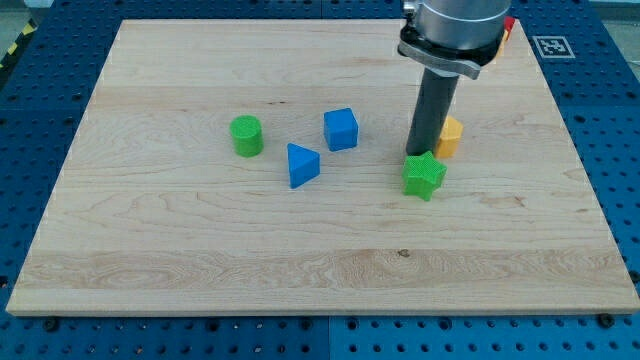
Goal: Push the blue triangle slightly down
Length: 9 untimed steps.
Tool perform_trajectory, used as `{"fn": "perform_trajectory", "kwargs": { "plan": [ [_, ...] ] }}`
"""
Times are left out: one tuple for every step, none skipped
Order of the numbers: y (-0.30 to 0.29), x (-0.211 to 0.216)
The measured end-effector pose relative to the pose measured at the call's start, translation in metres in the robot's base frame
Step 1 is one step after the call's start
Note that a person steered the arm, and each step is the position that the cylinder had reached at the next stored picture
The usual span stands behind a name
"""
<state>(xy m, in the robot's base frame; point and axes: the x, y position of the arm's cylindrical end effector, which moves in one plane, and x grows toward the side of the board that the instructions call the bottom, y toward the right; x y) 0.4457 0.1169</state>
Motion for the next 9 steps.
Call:
{"fn": "perform_trajectory", "kwargs": {
  "plan": [
    [0.001,0.008],
    [0.001,0.024],
    [-0.022,0.024],
    [-0.060,0.021],
    [-0.066,0.013],
    [-0.068,0.010],
    [-0.089,0.010],
    [-0.108,0.010],
    [-0.120,0.010]
  ]
}}
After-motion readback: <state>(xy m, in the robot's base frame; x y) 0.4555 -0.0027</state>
